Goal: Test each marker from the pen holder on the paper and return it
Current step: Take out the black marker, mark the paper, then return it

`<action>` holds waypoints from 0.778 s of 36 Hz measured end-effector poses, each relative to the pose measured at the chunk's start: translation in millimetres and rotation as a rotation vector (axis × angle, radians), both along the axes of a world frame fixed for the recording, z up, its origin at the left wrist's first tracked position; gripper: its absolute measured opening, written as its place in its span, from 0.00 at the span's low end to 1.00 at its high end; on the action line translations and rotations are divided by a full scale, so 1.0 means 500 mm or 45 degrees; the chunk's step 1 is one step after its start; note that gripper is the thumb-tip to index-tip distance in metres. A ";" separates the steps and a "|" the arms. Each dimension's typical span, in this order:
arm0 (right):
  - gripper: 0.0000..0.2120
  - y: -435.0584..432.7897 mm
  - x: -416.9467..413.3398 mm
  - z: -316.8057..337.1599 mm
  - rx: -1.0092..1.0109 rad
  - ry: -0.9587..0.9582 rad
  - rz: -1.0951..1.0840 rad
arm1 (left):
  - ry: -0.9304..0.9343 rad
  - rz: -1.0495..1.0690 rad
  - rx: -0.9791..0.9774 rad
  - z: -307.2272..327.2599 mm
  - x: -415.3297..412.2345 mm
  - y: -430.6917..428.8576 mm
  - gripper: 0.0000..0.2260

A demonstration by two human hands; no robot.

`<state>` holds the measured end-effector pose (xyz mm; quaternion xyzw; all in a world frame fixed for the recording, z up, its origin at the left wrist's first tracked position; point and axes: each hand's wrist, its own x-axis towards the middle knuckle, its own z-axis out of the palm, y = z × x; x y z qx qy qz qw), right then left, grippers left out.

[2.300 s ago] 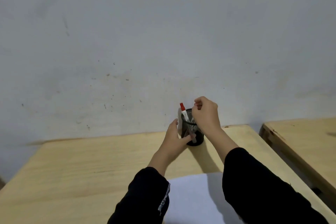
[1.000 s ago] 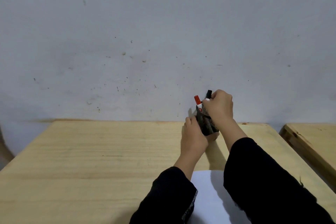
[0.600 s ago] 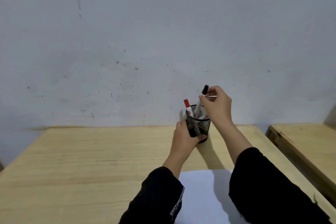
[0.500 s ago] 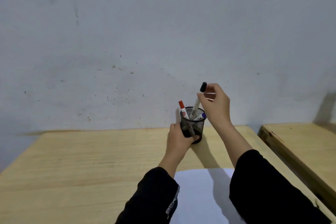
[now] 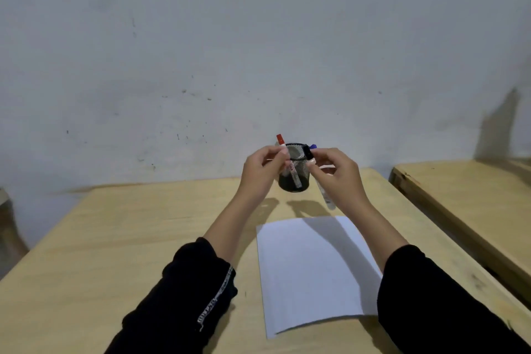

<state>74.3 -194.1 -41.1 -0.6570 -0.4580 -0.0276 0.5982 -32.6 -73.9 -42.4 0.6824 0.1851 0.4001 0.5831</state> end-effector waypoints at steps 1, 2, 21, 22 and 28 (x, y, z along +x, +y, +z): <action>0.08 -0.004 -0.004 -0.009 -0.029 -0.023 0.002 | -0.014 -0.021 0.015 0.007 -0.007 -0.007 0.04; 0.09 -0.007 -0.007 -0.016 -0.059 -0.052 0.003 | -0.016 -0.039 0.030 0.013 -0.015 -0.014 0.05; 0.05 -0.037 -0.013 0.012 -0.349 -0.112 0.182 | 0.065 -0.002 0.168 0.020 -0.044 -0.033 0.06; 0.04 -0.040 -0.011 0.014 -0.347 -0.069 0.201 | 0.051 0.026 0.156 0.018 -0.047 -0.027 0.07; 0.04 -0.053 0.011 0.021 -0.231 0.148 0.216 | -0.092 0.071 -0.065 0.000 -0.067 -0.003 0.05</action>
